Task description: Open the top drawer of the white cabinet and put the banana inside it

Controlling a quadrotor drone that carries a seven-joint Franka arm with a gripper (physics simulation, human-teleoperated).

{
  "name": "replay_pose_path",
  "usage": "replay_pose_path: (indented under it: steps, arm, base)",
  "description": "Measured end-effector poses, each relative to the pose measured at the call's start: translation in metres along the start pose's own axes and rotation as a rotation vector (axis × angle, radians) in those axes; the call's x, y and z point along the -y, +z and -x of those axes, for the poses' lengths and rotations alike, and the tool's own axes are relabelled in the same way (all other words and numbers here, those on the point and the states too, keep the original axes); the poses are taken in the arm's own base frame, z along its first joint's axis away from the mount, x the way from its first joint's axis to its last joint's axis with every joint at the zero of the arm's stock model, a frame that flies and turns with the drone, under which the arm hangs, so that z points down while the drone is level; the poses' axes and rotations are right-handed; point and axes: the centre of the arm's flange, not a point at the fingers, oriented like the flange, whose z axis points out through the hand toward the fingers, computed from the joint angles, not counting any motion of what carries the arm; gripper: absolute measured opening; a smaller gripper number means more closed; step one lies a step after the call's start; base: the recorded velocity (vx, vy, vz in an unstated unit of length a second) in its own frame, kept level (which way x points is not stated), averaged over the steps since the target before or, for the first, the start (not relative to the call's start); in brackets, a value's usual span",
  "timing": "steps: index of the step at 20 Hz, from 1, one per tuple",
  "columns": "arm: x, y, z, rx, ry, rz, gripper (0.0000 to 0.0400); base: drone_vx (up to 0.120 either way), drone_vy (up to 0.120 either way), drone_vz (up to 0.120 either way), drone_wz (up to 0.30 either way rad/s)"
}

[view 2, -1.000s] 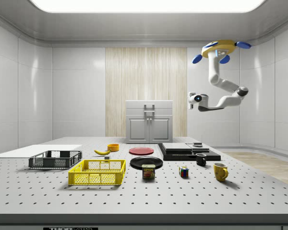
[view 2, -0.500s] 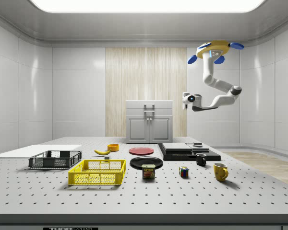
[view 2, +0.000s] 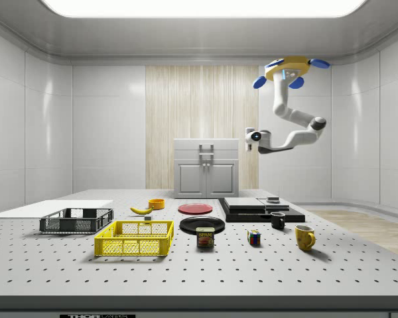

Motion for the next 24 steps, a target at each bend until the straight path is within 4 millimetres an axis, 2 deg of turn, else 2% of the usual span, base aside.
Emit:
replay_pose_path:
  steps: [3, 24]
  arm:
    - [0.0, 0.0, 0.0, 0.0, 0.0, 0.0, 0.04]
    - [0.0, 0.0, -0.0001, 0.0, 0.0, 0.0, 0.04]
  base:
    - [0.12, -0.027, 0.0, 0.0]
    - [0.12, -0.12, 0.0, 0.0]
